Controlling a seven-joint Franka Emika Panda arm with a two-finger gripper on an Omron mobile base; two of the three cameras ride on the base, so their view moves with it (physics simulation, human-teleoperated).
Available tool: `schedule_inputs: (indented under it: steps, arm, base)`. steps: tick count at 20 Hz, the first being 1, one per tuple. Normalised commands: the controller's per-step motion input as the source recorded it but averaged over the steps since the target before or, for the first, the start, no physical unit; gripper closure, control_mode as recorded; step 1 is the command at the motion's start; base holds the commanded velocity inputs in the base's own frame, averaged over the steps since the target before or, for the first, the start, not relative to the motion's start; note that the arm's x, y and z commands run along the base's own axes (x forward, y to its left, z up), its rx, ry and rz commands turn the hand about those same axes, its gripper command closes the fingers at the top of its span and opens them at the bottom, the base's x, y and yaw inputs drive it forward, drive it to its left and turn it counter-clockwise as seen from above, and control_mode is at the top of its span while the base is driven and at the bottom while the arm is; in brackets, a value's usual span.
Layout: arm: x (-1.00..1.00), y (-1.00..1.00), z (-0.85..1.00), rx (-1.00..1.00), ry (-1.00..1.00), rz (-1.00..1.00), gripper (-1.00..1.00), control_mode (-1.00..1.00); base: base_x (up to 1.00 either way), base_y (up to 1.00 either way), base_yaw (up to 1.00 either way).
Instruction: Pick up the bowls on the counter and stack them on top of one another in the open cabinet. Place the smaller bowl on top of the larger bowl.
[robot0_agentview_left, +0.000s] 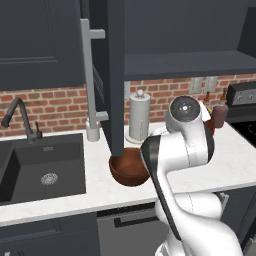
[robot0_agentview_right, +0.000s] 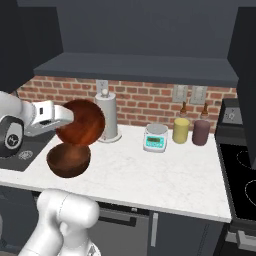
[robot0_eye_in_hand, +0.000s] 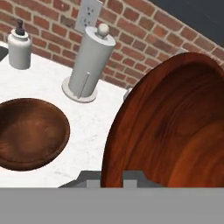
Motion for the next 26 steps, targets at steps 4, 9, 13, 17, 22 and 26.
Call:
schedule_inputs:
  steps: [4, 9, 13, 17, 22, 26]
  arm:
    - [0.00, 0.43, -0.17, -0.08, 0.16, 0.09, 1.00, -1.00]
    - [0.02, 0.08, -0.62, -0.10, 0.12, 0.17, 1.00, -1.00]
    - [0.18, 0.02, -0.69, -0.15, 0.19, 0.23, 1.00, -1.00]
    - [0.27, 0.00, -0.70, -0.16, 0.13, 0.30, 1.00, -1.00]
    - [0.21, 0.16, -0.11, -0.04, 0.04, 0.21, 1.00, -1.00]
    - [0.31, 0.42, -0.04, -0.19, 0.26, 0.22, 1.00, -1.00]
  base:
    - [0.00, 0.00, 0.00]
    - [0.00, 0.00, 0.00]
    - [0.00, 0.00, 0.00]
    - [0.00, 0.00, 0.00]
    - [0.00, 0.00, 0.00]
    - [0.00, 0.00, 0.00]
